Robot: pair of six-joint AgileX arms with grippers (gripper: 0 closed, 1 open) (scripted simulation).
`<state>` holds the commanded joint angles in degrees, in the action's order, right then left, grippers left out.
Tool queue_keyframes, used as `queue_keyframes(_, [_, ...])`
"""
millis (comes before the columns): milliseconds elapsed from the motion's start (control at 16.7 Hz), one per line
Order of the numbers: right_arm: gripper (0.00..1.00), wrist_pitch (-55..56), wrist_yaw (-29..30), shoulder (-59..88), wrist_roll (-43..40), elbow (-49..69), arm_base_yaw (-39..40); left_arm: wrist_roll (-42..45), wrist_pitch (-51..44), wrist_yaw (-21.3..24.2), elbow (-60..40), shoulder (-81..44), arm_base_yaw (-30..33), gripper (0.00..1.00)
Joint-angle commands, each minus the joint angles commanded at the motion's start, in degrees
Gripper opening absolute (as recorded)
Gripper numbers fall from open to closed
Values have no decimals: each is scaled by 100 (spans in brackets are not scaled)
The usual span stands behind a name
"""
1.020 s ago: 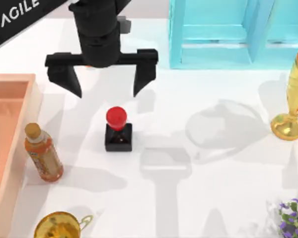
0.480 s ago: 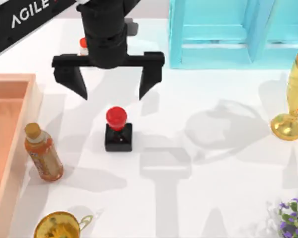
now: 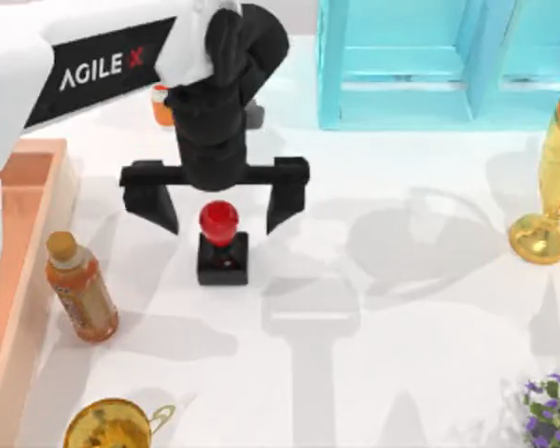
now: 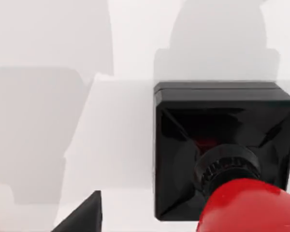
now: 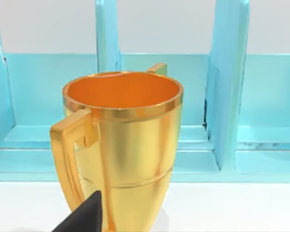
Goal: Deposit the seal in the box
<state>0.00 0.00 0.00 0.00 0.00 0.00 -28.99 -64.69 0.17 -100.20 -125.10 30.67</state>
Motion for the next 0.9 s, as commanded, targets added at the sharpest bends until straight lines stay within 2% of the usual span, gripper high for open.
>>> queue_keyframes(180, [100,0,0,0,0,0,0,-2,362,0,351,-51,2,100])
queue_keyframes(420, [100,0,0,0,0,0,0,-2,369,0,357,-53,3,100])
queue_keyframes(900, [100,0,0,0,0,0,0,-2,369,0,357,-53,3,40])
